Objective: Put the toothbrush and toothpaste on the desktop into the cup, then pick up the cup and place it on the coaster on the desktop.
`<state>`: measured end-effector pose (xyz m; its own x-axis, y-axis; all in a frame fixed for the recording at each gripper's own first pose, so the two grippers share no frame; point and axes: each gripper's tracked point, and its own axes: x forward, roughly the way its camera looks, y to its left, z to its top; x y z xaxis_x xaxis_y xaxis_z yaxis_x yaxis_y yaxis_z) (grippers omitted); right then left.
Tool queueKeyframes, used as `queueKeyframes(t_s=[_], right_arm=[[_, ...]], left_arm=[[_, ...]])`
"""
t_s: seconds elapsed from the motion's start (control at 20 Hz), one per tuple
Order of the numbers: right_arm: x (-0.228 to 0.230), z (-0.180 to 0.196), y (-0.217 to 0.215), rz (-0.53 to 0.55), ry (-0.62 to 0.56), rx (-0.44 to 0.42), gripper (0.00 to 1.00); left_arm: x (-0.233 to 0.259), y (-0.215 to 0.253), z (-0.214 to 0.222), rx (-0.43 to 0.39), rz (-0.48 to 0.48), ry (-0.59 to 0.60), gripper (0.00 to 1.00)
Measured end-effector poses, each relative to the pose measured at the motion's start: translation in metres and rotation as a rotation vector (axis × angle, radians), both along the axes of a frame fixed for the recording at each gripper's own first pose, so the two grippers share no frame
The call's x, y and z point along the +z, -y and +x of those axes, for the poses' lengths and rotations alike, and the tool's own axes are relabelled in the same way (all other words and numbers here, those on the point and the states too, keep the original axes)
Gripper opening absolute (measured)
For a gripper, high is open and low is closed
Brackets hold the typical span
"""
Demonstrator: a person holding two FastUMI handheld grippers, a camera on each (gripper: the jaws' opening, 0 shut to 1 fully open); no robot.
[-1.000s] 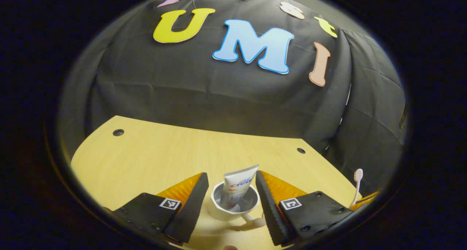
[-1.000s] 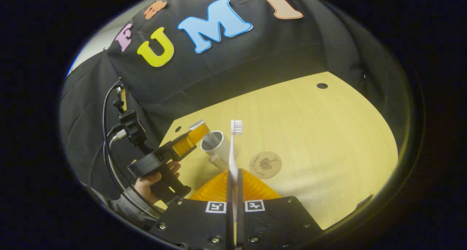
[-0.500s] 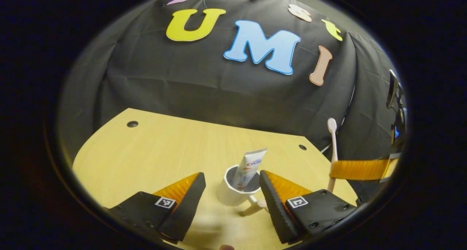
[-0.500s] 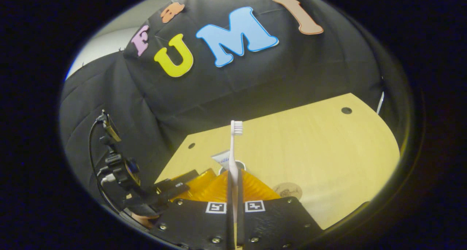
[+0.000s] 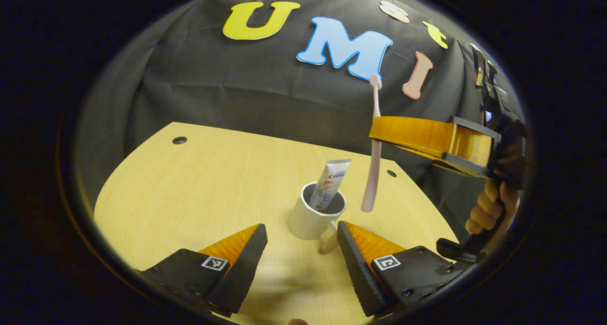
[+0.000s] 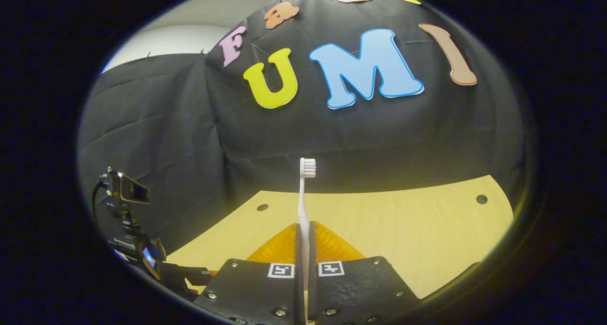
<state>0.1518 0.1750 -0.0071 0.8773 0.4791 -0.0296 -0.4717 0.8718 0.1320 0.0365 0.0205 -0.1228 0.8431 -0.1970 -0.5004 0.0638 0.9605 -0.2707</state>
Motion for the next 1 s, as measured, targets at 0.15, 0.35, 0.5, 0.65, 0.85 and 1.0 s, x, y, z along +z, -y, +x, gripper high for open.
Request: queueKeyframes(t_s=[0.15, 0.35, 0.5, 0.65, 0.85, 1.0], right_arm=[[0.002, 0.010, -0.015, -0.047, 0.052, 0.021, 0.04], [-0.005, 0.032, -0.024, -0.133, 0.095, 0.015, 0.04], [-0.010, 0.044, -0.033, -0.153, 0.094, 0.022, 0.04], [-0.018, 0.052, -0.032, -0.206, 0.105, -0.006, 0.04], [-0.028, 0.054, -0.029, -0.228, 0.063, -0.010, 0.06], [-0.026, 0.049, -0.024, -0.224, 0.053, -0.014, 0.10]], left_arm=[[-0.005, -0.002, -0.007, 0.003, -0.028, -0.025, 0.91], [-0.008, -0.006, -0.011, 0.009, -0.041, -0.047, 0.91], [-0.010, -0.015, -0.010, 0.024, -0.038, -0.057, 0.95], [-0.013, -0.024, -0.008, 0.042, -0.039, -0.061, 0.95], [-0.014, -0.028, -0.005, 0.062, -0.056, -0.071, 0.95], [-0.016, -0.025, -0.006, 0.065, -0.067, -0.075, 0.95]])
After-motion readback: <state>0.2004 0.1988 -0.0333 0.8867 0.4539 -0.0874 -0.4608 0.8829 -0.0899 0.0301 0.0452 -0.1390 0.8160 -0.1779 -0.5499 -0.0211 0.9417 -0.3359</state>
